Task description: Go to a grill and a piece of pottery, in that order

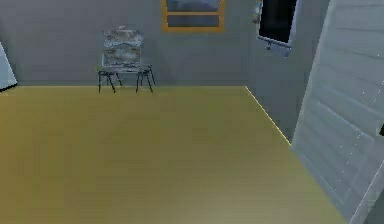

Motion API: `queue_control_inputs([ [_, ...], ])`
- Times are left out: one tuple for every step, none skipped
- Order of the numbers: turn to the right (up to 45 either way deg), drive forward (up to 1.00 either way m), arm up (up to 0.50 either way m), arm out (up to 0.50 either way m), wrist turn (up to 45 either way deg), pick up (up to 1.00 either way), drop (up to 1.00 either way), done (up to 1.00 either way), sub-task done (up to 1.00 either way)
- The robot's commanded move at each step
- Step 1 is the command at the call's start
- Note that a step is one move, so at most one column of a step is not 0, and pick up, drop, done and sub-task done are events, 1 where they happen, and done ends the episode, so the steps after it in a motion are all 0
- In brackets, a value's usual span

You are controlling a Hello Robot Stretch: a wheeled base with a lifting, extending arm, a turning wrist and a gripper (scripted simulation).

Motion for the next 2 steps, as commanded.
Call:
queue_control_inputs([
  [-9.0,0.0,0.0,0.0,0.0,0.0,0.0,0.0,0.0],
  [0.0,1.0,0.0,0.0,0.0,0.0,0.0,0.0,0.0],
])
